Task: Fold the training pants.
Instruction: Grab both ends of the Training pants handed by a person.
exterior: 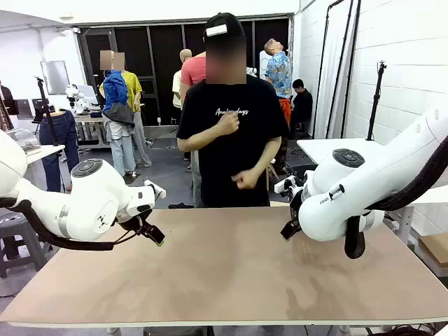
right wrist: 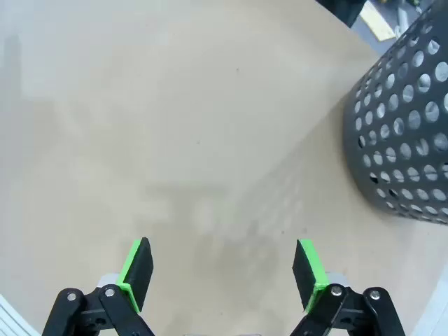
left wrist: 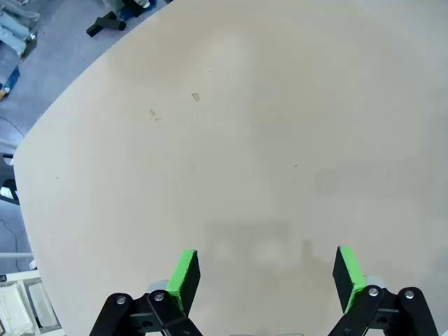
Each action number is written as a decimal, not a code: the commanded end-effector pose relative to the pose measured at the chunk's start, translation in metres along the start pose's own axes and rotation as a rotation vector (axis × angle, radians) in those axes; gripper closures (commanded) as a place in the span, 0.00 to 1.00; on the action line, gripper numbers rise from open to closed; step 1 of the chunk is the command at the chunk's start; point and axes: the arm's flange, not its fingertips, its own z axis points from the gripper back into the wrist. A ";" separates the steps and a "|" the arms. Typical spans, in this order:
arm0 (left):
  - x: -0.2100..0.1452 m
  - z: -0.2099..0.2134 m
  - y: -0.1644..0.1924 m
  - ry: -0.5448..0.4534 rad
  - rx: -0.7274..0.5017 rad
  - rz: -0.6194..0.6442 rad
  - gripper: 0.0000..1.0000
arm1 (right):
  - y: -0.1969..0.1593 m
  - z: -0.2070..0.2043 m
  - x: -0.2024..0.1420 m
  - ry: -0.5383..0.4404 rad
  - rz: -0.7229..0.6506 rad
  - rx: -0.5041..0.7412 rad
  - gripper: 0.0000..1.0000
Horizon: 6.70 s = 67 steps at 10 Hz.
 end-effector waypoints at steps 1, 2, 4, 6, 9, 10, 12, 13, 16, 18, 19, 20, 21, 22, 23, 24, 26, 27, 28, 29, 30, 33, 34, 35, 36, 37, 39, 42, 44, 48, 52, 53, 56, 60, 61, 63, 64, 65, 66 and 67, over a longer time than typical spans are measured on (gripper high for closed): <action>0.000 0.000 0.000 0.000 0.000 0.000 0.00 | 0.000 0.000 0.000 0.000 0.000 0.000 0.00; 0.000 0.000 0.000 0.000 0.000 0.000 0.00 | 0.000 0.000 0.000 0.000 0.000 0.000 0.00; 0.000 0.000 0.000 0.000 0.000 0.000 0.00 | 0.000 0.000 0.000 0.000 0.000 0.000 0.00; 0.000 0.000 0.000 0.000 0.000 0.000 0.00 | 0.000 0.000 0.000 0.000 0.000 0.000 0.00; 0.000 0.000 0.000 0.000 0.000 0.000 0.00 | 0.000 0.000 0.000 0.000 0.000 0.000 0.00; 0.000 0.000 0.000 0.000 0.000 0.000 0.00 | 0.000 0.000 0.000 0.000 0.000 0.000 0.00; 0.000 0.000 0.000 0.000 0.000 0.000 0.00 | 0.000 0.000 0.000 0.000 0.000 0.000 0.00; 0.000 0.000 0.000 0.000 0.000 0.000 0.00 | 0.000 0.000 0.000 0.000 0.000 0.000 0.00; 0.000 0.000 -0.001 0.000 0.000 -0.002 0.00 | 0.000 0.000 0.000 0.000 0.001 0.000 0.00; 0.014 0.042 -0.006 0.009 0.017 0.039 0.00 | 0.000 0.034 0.018 0.021 0.019 0.050 0.00; 0.021 0.065 -0.006 0.026 0.009 0.060 0.00 | 0.000 0.051 0.024 0.033 0.023 0.071 0.00; 0.027 0.086 -0.009 0.039 0.034 0.054 0.00 | 0.000 0.073 0.029 0.033 0.038 0.068 0.00; 0.033 0.106 -0.007 0.055 0.055 0.044 0.00 | 0.001 0.093 0.037 0.034 0.063 0.056 0.00; 0.036 0.127 -0.009 0.050 0.044 0.041 0.00 | 0.001 0.112 0.040 0.032 0.078 0.051 0.00; 0.036 0.146 -0.013 0.037 0.037 0.040 0.00 | 0.003 0.132 0.042 0.017 0.083 0.046 0.00; 0.037 0.160 -0.015 0.008 0.023 0.045 0.00 | 0.002 0.147 0.044 -0.002 0.081 0.041 0.00; 0.038 0.190 -0.021 -0.031 0.039 0.030 0.00 | 0.000 0.170 0.046 -0.043 0.080 0.029 0.00; 0.037 0.204 -0.025 -0.046 0.056 0.024 0.00 | 0.001 0.178 0.047 -0.053 0.078 0.025 0.00; 0.037 0.212 -0.025 -0.060 0.070 0.021 0.00 | 0.003 0.181 0.050 -0.060 0.091 0.019 0.00; 0.036 0.216 -0.025 -0.052 0.073 0.018 0.00 | 0.005 0.185 0.051 -0.050 0.095 -0.002 0.00; 0.040 0.207 -0.021 -0.060 0.057 0.007 0.00 | 0.003 0.181 0.055 -0.044 0.075 -0.036 0.00; 0.040 0.207 -0.021 -0.060 0.057 0.007 0.00 | 0.004 0.185 0.051 -0.069 0.072 0.008 0.00; 0.040 0.207 -0.021 -0.060 0.057 0.007 0.00 | 0.004 0.185 0.051 -0.069 0.072 0.008 0.00; 0.040 0.207 -0.021 -0.060 0.057 0.007 0.00 | 0.004 0.185 0.051 -0.069 0.072 0.008 0.00; 0.040 0.207 -0.021 -0.060 0.057 0.007 0.00 | 0.004 0.185 0.051 -0.069 0.072 0.008 0.00; 0.040 0.207 -0.021 -0.060 0.057 0.007 0.00 | 0.004 0.185 0.051 -0.069 0.072 0.008 0.00; 0.040 0.207 -0.021 -0.060 0.057 0.007 0.00 | 0.004 0.185 0.051 -0.069 0.072 0.008 0.00; 0.040 0.207 -0.021 -0.060 0.057 0.007 0.00 | 0.004 0.185 0.051 -0.069 0.072 0.008 0.00; 0.040 0.207 -0.021 -0.060 0.057 0.007 0.00 | 0.004 0.185 0.051 -0.069 0.072 0.008 0.00; 0.040 0.207 -0.021 -0.060 0.057 0.007 0.00 | 0.004 0.185 0.051 -0.069 0.072 0.008 0.00; 0.040 0.207 -0.021 -0.060 0.057 0.007 0.00 | 0.004 0.185 0.051 -0.069 0.072 0.008 0.00; 0.040 0.207 -0.021 -0.060 0.057 0.007 0.00 | 0.004 0.185 0.051 -0.069 0.072 0.008 0.00; 0.040 0.207 -0.021 -0.060 0.057 0.007 0.00 | 0.004 0.185 0.051 -0.069 0.072 0.008 0.00; 0.040 0.207 -0.021 -0.060 0.057 0.007 0.00 | 0.004 0.185 0.051 -0.069 0.072 0.008 0.00; 0.040 0.207 -0.021 -0.060 0.057 0.007 0.00 | 0.004 0.185 0.051 -0.069 0.072 0.008 0.00; 0.040 0.207 -0.021 -0.060 0.057 0.007 0.00 | 0.004 0.185 0.051 -0.069 0.072 0.008 0.00; 0.040 0.207 -0.021 -0.060 0.057 0.007 0.00 | 0.004 0.185 0.051 -0.069 0.072 0.008 0.00; 0.040 0.207 -0.021 -0.060 0.057 0.007 0.00 | 0.004 0.185 0.051 -0.069 0.072 0.008 0.00; 0.040 0.207 -0.021 -0.060 0.057 0.007 0.00 | 0.004 0.185 0.051 -0.069 0.072 0.008 0.00; 0.040 0.207 -0.021 -0.060 0.057 0.007 0.00 | 0.004 0.185 0.051 -0.069 0.072 0.008 0.00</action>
